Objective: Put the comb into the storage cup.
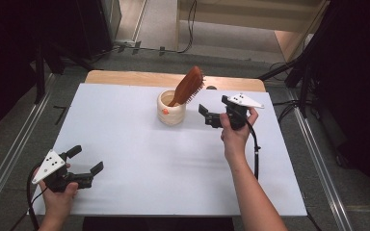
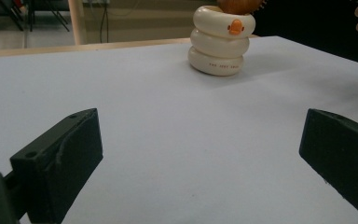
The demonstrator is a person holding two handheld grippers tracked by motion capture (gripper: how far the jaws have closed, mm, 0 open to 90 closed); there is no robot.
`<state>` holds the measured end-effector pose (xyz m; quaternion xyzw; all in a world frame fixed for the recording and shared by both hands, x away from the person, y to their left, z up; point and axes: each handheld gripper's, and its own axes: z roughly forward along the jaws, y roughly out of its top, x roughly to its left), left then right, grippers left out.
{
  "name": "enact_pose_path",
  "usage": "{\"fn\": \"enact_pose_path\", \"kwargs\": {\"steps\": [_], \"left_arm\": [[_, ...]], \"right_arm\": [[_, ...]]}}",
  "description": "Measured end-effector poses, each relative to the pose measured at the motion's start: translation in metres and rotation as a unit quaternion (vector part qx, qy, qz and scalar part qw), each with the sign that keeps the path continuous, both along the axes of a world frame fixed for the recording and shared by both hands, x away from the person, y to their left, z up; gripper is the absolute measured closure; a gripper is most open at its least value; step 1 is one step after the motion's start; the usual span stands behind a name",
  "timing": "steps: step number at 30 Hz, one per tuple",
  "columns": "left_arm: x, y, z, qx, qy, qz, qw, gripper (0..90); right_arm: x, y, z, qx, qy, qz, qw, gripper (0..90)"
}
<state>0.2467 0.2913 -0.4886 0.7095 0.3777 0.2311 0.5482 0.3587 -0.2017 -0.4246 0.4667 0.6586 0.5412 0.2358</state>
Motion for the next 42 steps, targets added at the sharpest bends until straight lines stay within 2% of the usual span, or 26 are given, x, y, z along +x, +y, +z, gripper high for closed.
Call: {"fn": "enact_pose_path", "kwargs": {"steps": [27, 42], "left_arm": [[-0.001, -0.001, 0.0, 0.003, -0.001, 0.008, 1.0, 0.0], [-0.002, -0.001, 0.0, 0.004, -0.002, 0.009, 0.9999, 0.0]], "right_arm": [[-0.06, -0.051, -0.015, -0.022, -0.013, -0.02, 0.9995, 0.0], [-0.089, -0.08, -0.032, -0.015, -0.015, -0.035, 0.9992, 0.0]]}}
